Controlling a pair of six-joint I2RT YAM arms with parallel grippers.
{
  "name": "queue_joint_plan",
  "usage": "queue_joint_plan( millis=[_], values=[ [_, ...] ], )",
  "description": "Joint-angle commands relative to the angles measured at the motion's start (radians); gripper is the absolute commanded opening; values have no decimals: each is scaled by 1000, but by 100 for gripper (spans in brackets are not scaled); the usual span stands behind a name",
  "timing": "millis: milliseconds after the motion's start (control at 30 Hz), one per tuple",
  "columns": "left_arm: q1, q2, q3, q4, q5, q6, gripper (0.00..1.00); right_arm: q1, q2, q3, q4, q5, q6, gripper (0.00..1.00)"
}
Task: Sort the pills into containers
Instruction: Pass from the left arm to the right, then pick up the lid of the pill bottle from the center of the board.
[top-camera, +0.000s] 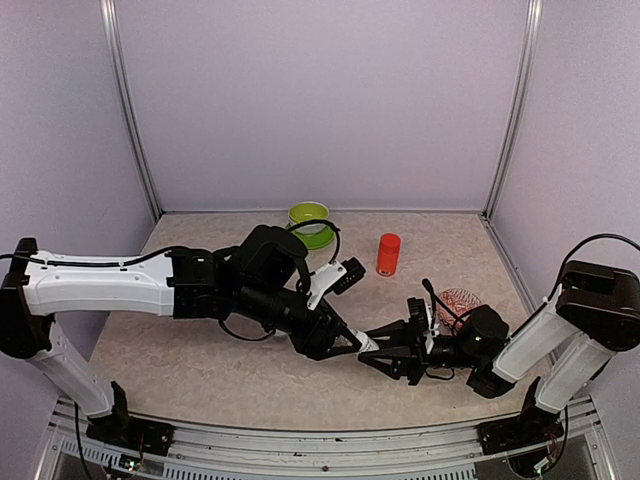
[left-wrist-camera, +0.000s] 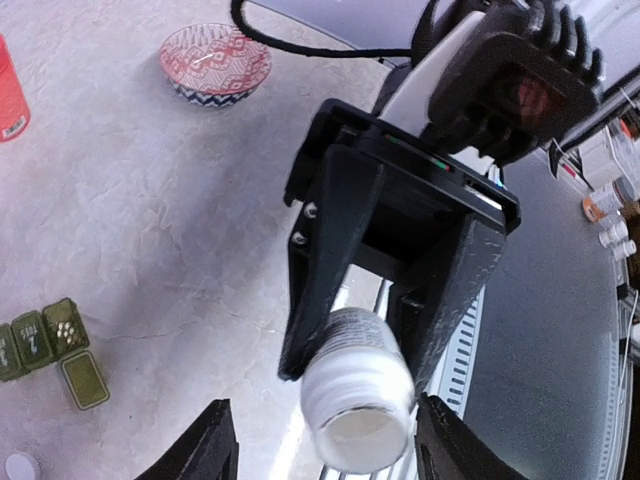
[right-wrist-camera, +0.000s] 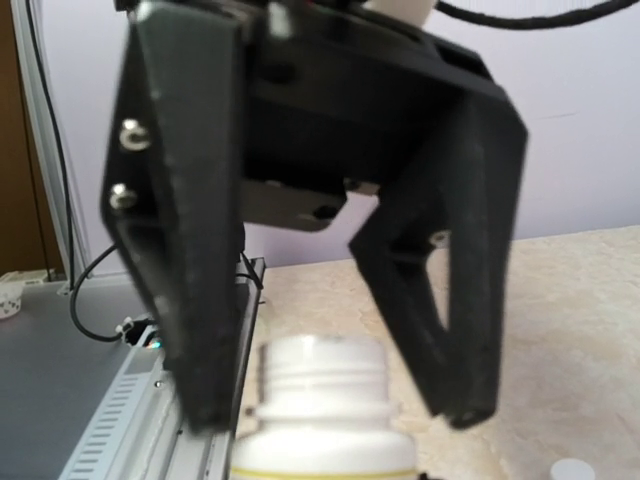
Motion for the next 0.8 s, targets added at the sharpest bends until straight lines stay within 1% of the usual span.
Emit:
queue_joint_plan(
  millis=[0,133,300,533,767],
  values=[
    [55,-83,-55,36,-53,-25,64,-7,-28,-11,70,14,-2,26],
    [134,-146,-116,42,-98,-55,70,-9,-63,-33,37,43,-12,26],
    [199,-165,-184,22,-185,-61,71,-10,-127,-51,-42,74,-36,26],
    [265,-58,-251,32,-250,-61,72,-10,-237,-72,-166,119,-63,26],
    [290,82,-235,27,-352,-56,71,-10,-394,-106,-304,150,-89,26]
  ],
)
